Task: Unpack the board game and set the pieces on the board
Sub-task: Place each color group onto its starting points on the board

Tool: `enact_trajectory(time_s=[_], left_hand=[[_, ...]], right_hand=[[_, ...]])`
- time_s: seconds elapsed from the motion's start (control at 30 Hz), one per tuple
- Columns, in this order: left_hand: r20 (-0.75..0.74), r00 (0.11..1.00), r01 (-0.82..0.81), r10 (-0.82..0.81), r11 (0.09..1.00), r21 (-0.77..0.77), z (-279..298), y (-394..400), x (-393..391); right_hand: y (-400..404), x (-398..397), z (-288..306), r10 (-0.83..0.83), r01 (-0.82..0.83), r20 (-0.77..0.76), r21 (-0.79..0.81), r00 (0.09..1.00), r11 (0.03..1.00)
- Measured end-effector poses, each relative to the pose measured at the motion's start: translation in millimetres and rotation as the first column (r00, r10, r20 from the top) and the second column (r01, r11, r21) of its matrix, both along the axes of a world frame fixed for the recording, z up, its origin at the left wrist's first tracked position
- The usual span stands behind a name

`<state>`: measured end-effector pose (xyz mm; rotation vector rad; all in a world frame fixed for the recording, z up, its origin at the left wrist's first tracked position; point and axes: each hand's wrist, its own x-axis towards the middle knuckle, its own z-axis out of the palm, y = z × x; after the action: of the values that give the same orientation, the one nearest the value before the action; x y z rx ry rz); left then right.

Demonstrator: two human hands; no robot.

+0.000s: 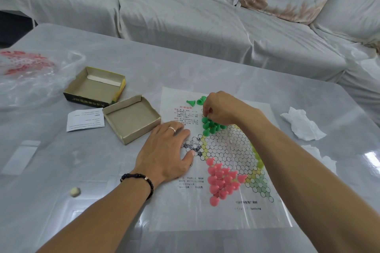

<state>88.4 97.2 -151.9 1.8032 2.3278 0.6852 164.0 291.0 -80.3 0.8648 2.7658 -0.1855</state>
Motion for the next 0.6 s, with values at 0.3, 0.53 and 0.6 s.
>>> enact_trajectory(time_s=[0.3, 0.53, 0.6], left_hand=[[-0.009, 1.000, 0.003, -0.003, 1.000, 0.001, 0.2, 0.3, 0.0], [-0.003, 1.000, 0.004, -0.004, 1.000, -0.001, -1.2, -0.2, 0.0], [-0.005, 1.000, 0.003, -0.003, 1.000, -0.001, -1.5, 0.1, 0.1]], right_hand=[[6.0, -2.6, 3.8, -0.072, 0.064, -0.207, -0.045, 0.976, 0.997], [2.7, -40.5, -16.8, -0.073, 0.071, -0.248, -0.017, 0.966, 0.997], [-0.3, -48.7, -22.8, -0.053, 0.061, -0.190, 0.036, 0.980, 0.998]])
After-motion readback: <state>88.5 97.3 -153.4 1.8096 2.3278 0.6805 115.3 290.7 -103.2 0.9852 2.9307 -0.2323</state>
